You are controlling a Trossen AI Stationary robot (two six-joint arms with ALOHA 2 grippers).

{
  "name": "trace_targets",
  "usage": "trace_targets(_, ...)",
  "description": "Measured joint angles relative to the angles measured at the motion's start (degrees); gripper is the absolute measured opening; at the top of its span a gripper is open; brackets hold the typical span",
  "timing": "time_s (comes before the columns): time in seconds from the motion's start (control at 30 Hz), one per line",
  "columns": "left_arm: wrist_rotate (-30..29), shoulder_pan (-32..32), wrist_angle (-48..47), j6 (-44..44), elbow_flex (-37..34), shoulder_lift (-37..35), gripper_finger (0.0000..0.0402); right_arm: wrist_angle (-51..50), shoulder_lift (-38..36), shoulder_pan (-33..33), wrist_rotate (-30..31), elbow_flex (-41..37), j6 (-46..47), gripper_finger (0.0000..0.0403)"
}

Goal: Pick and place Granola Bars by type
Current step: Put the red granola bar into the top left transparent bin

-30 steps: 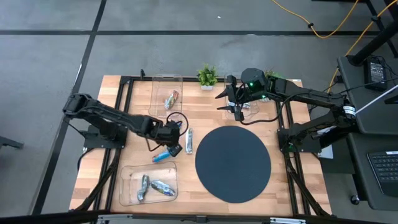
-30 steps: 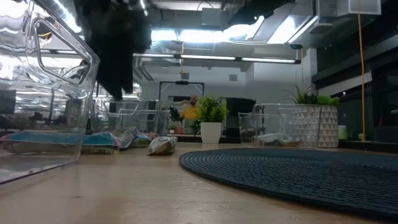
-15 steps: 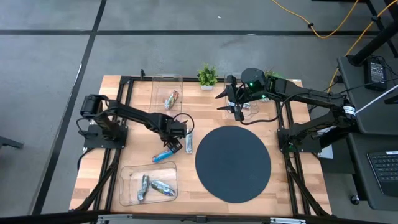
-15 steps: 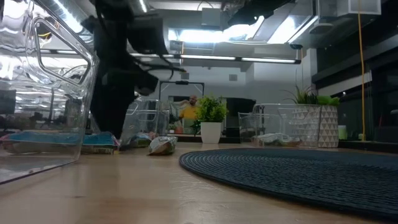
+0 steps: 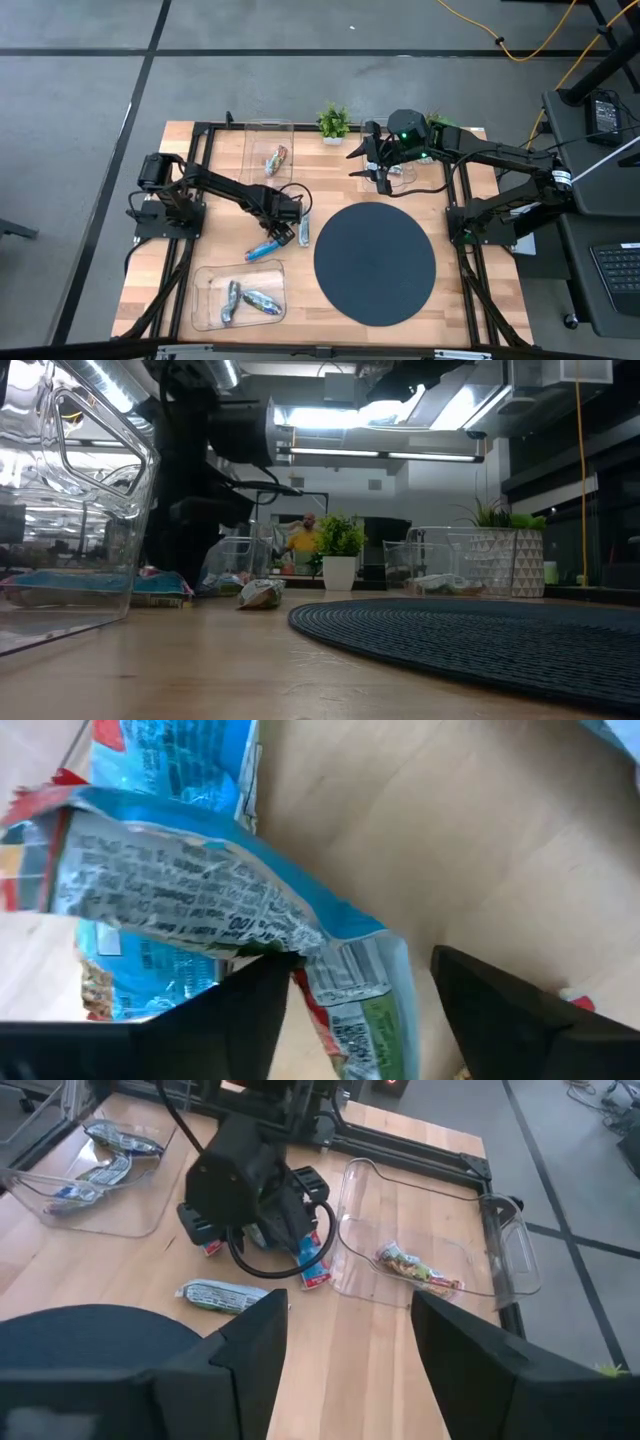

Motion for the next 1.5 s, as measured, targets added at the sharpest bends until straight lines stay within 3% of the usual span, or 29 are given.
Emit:
trace_targets(0.47, -0.19, -5.68, -0.80, -10.37, -0.14, -1.44, 0.0029, 0.02, 0.00, -0.01, 0.02, 0.00, 0.07, 0.0216)
trace_targets(0.73, -3.81, -9.15, -10.90, -10.37, 6.78, -8.03, 0.0024, 0.04, 0.00, -0.01, 0.02, 0.00, -0.02, 0.0216)
trace_targets(1.07, -20.19, -12.28, -17.02, -8.45, 19.99, -24.89, 0.0020, -0.17, 0.00, 0.01, 0.02, 0.00, 0.00, 0.0216)
trace_targets(1.23, -29.02, -15.70, -16.66, -8.50, 21.18, -31.54, 0.0020, -0.71, 0.00, -0.01, 0.02, 0.00, 0.02, 0.0216)
trace_targets(1.5, -30.65, -16.31, -16.49, -7.51, 21.18, -33.90, 0.0020, -0.79, 0.00, -0.01, 0.01, 0.00, -0.17, 0.0216)
